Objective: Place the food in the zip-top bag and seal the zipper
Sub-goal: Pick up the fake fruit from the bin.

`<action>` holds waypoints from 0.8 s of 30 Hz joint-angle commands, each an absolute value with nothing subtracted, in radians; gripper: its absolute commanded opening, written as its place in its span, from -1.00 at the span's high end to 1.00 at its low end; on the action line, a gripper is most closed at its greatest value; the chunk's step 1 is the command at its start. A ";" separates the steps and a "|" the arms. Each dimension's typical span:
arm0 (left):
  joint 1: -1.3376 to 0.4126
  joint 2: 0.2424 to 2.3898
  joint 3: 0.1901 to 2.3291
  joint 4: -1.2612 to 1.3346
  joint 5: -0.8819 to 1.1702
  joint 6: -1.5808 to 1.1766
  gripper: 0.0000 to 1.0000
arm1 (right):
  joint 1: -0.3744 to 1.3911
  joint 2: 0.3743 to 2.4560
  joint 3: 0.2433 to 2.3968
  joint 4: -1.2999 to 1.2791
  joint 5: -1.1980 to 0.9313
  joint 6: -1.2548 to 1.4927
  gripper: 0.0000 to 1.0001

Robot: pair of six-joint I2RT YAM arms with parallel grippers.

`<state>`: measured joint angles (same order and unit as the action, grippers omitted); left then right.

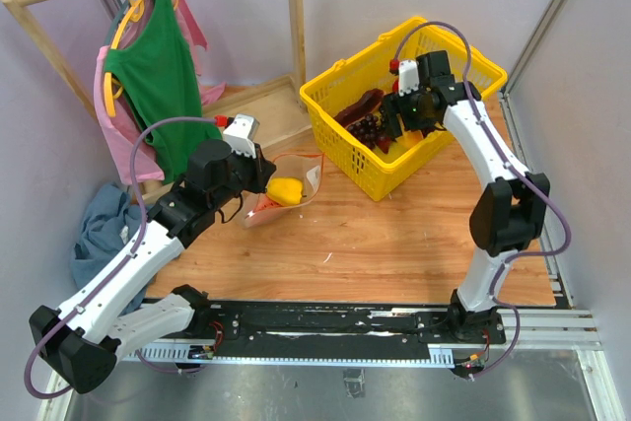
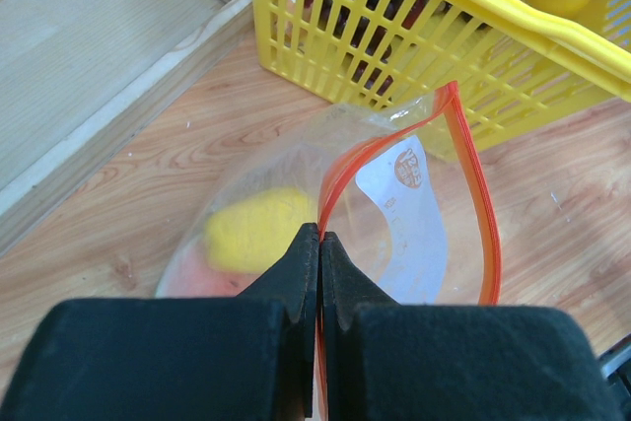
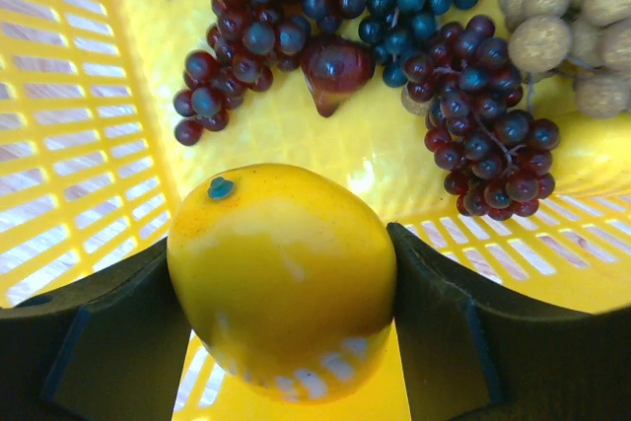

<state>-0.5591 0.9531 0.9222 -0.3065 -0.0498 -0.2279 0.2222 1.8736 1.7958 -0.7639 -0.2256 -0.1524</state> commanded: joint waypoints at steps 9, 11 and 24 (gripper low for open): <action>-0.548 0.930 0.907 -0.257 0.014 -0.199 0.99 | 0.272 1.505 1.525 -0.367 -0.350 -0.063 0.51; -0.548 0.930 0.907 -0.255 0.026 -0.198 0.99 | 0.294 1.450 1.479 -0.297 -0.389 -0.056 0.52; -0.546 0.919 0.905 -0.252 0.047 -0.192 0.99 | 0.644 1.213 1.191 0.162 -0.532 -0.084 0.55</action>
<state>-0.5579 0.9421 0.9154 -0.2924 0.0223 -0.2058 0.5442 1.2514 1.2675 -0.0582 -0.4698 -0.0742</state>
